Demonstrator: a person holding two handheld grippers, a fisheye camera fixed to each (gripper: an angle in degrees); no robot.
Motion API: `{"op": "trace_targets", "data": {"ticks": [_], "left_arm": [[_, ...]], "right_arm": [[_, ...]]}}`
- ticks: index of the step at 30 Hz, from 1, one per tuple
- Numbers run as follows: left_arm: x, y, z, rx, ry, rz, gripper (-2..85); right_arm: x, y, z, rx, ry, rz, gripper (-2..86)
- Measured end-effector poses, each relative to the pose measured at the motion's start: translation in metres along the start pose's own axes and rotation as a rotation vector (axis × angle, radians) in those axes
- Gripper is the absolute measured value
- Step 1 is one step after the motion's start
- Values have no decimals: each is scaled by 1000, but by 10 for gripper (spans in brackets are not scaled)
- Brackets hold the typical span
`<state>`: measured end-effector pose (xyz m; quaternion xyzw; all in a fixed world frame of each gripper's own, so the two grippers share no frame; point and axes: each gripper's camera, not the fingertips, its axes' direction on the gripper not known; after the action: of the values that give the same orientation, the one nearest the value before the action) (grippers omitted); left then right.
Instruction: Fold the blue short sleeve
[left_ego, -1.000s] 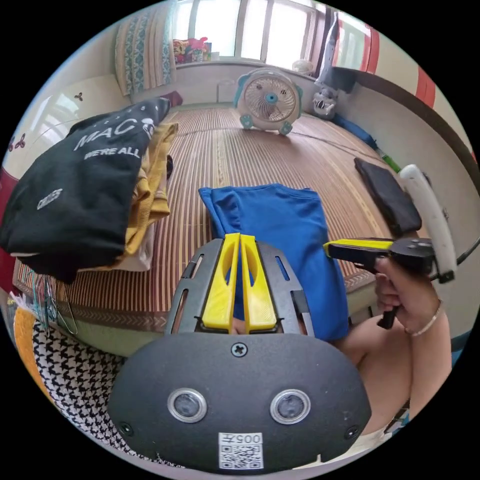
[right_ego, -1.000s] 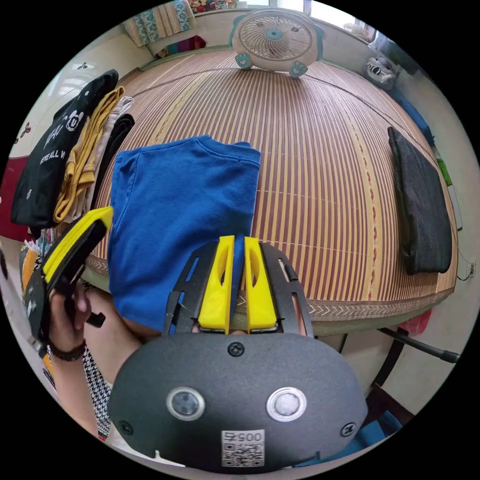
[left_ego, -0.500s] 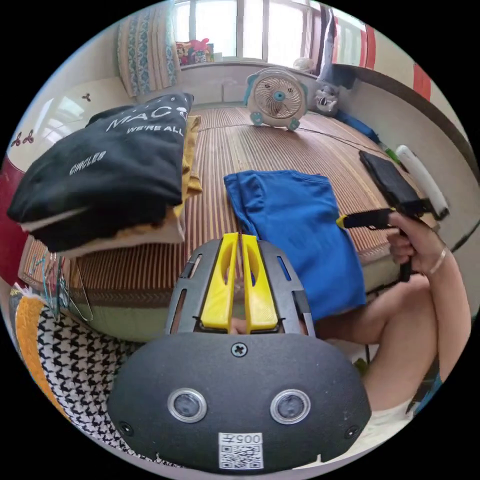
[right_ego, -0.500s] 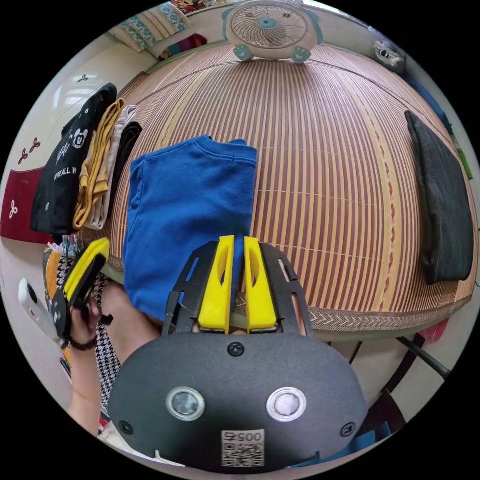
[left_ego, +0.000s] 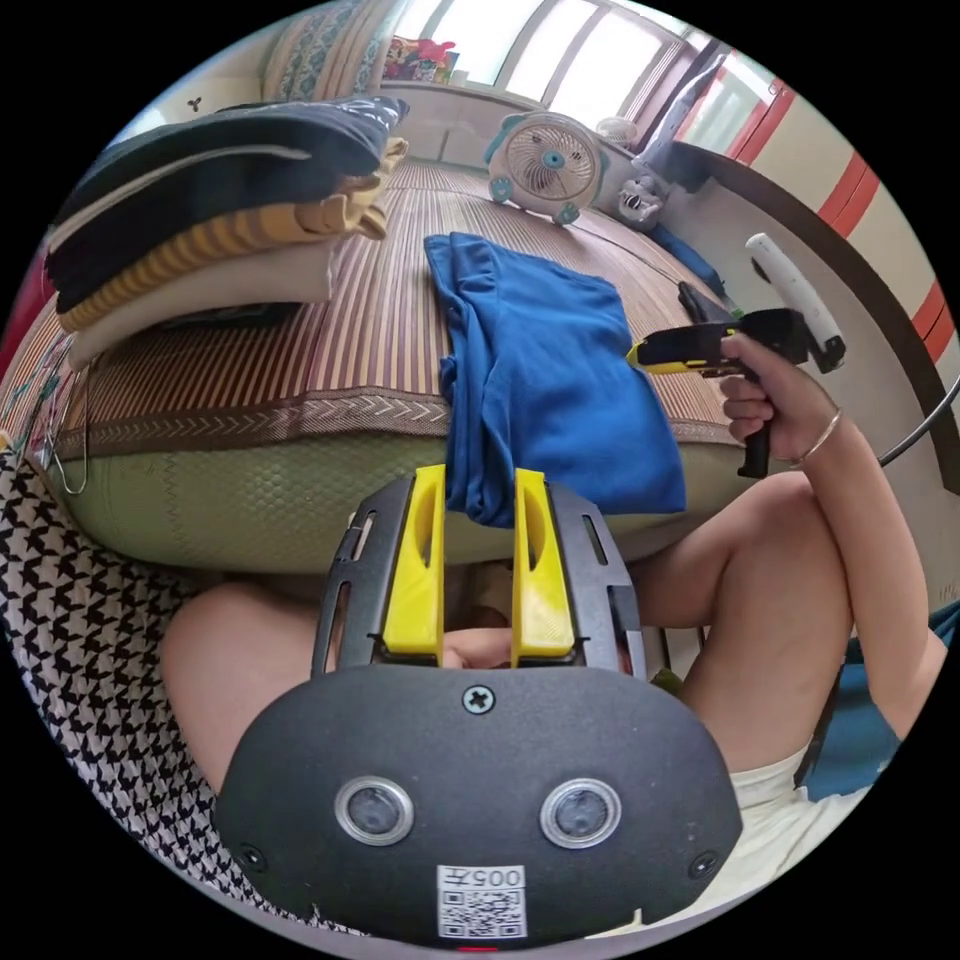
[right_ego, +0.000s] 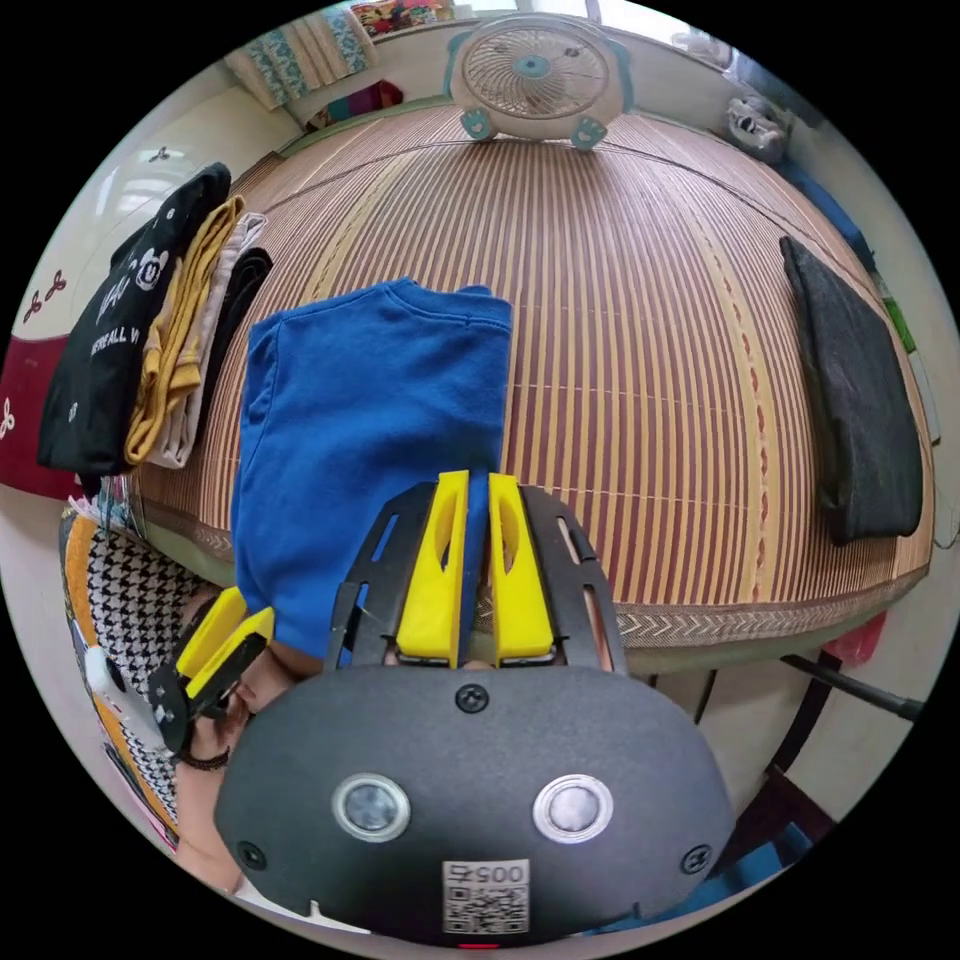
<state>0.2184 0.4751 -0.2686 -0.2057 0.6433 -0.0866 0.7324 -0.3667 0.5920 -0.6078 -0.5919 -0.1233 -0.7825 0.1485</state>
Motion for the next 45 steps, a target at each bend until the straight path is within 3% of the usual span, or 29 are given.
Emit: {"op": "trace_targets", "data": {"ticks": [5, 19, 24, 27, 45], "left_arm": [[9, 2, 4, 17, -62, 1, 103], [35, 8, 0, 14, -140, 56, 78], [40, 9, -4, 3, -136, 65, 63], [41, 11, -9, 1, -120, 72, 56], [52, 94, -146, 100, 155, 148, 46]], "right_arm": [[27, 39, -35, 329, -53, 4, 59], [66, 13, 76, 285, -86, -111, 119], [78, 17, 123, 224, -56, -123, 93], [77, 26, 136, 191, -81, -171, 26], [87, 258, 103, 435, 101, -323, -11]]}}
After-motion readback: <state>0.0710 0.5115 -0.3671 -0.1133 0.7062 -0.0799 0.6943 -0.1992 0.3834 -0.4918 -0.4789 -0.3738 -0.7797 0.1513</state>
